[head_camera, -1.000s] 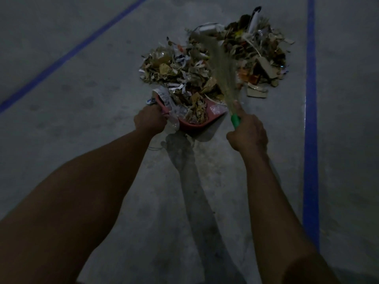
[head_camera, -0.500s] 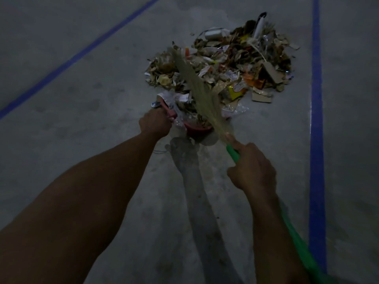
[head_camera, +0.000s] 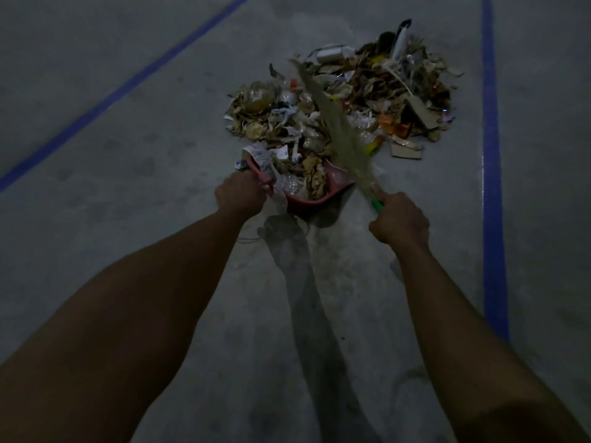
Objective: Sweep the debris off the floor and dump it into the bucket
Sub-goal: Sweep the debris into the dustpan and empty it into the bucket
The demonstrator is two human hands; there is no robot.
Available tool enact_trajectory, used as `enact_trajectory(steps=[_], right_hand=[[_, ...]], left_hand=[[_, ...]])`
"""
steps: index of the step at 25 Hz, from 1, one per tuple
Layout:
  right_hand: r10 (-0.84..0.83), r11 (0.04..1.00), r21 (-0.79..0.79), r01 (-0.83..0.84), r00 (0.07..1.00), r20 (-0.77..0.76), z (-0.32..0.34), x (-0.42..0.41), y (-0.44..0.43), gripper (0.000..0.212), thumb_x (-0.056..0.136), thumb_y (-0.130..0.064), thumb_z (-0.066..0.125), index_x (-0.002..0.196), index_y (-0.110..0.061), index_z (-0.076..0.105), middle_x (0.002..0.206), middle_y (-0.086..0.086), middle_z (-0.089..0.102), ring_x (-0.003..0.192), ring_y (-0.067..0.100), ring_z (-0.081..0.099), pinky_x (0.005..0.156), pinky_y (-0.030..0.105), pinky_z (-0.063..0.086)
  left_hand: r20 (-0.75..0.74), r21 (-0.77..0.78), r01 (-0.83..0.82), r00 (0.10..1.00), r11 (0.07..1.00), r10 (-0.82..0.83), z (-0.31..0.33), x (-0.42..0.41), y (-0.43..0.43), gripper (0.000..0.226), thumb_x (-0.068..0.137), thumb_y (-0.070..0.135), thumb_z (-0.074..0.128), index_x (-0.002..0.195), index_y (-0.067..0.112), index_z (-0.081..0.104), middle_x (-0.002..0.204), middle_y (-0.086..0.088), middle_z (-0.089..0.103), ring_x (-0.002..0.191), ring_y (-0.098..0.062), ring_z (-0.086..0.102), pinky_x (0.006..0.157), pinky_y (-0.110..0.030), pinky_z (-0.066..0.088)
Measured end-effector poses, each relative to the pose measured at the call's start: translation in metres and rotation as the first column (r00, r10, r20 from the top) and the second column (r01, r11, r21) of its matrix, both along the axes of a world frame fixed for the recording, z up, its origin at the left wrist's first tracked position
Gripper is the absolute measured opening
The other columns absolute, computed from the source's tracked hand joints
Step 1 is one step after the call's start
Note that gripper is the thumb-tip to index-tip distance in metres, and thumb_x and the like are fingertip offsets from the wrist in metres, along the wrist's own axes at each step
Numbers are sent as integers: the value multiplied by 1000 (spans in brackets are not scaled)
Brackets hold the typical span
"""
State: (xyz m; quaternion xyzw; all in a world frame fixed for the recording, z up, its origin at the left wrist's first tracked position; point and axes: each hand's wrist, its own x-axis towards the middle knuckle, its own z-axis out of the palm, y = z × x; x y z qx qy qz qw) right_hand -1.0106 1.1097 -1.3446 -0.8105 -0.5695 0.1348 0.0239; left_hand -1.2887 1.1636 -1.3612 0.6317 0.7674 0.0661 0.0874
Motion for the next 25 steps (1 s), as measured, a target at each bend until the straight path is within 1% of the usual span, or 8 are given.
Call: enact_trajectory(steps=[4, 6, 10, 14, 17, 20, 23, 25], right_hand=[[116, 993, 6, -116, 987, -115, -28, -20, -30, 69, 81, -22, 77, 143, -20, 45, 124, 10, 53, 111, 34, 60, 79, 36, 45], [163, 986, -23, -166, 983, -84, -16, -15, -28, 64, 79, -24, 76, 138, -18, 50, 122, 11, 55, 108, 33, 60, 74, 34, 42], [317, 934, -177, -309, 948, 18, 29, 33, -33, 83, 82, -22, 70, 152, -50, 34, 130, 7, 55, 95, 25, 55, 70, 34, 44], [252, 946, -186, -265, 963, -92, 61, 94, -64, 92, 85, -15, 71, 143, -65, 21, 131, 7, 50, 91, 19, 47, 70, 34, 43], [124, 989, -76, -130, 989, -87, 63, 108, -56, 91, 82, -15, 71, 148, -60, 27, 122, 4, 51, 94, 27, 52, 78, 43, 50], [119, 993, 22, -117, 982, -145, 51, 84, -28, 82, 81, -14, 70, 153, -38, 38, 125, 10, 55, 92, 26, 51, 74, 38, 45], [222, 975, 76, -211, 953, -207, 35, 37, 0, 83, 83, -15, 66, 154, -45, 35, 125, 10, 53, 102, 34, 56, 78, 40, 50], [216, 974, 114, -195, 950, -225, 20, 9, 19, 76, 84, -18, 66, 152, -41, 40, 126, 9, 53, 109, 37, 57, 77, 40, 49]], left_hand=[[-13, 15, 6, 1000, 1000, -6, 3, 4, -1, 33, 92, 34, 60, 122, 19, 64, 113, -14, 66, 103, -36, 64, 76, -40, 47], [-17, 21, 16, 1000, 1000, -15, 5, 6, -2, 35, 92, 34, 60, 123, 19, 63, 115, -14, 65, 105, -37, 63, 82, -42, 50], [-14, 6, 7, 1000, 1000, -7, 8, 5, -2, 35, 93, 37, 58, 122, 18, 64, 116, -14, 65, 105, -37, 63, 79, -41, 49], [12, -21, 4, 1000, 1000, -4, 10, 12, -3, 36, 94, 40, 59, 117, 14, 65, 113, -14, 66, 102, -34, 64, 70, -35, 41], [34, -41, 9, 999, 999, -8, 12, 15, -4, 38, 93, 41, 61, 120, 15, 63, 117, -12, 64, 106, -34, 63, 72, -35, 40], [46, -73, 9, 999, 997, -6, 14, 18, -5, 41, 93, 44, 60, 122, 14, 61, 120, -13, 62, 110, -34, 61, 77, -37, 43], [61, -74, 37, 998, 997, -32, 16, 19, -6, 43, 95, 43, 58, 128, 15, 60, 124, -12, 62, 113, -32, 60, 83, -37, 48], [59, -58, 47, 997, 997, -44, 16, 17, -9, 41, 96, 42, 58, 128, 17, 61, 123, -11, 63, 112, -32, 61, 81, -37, 48]])
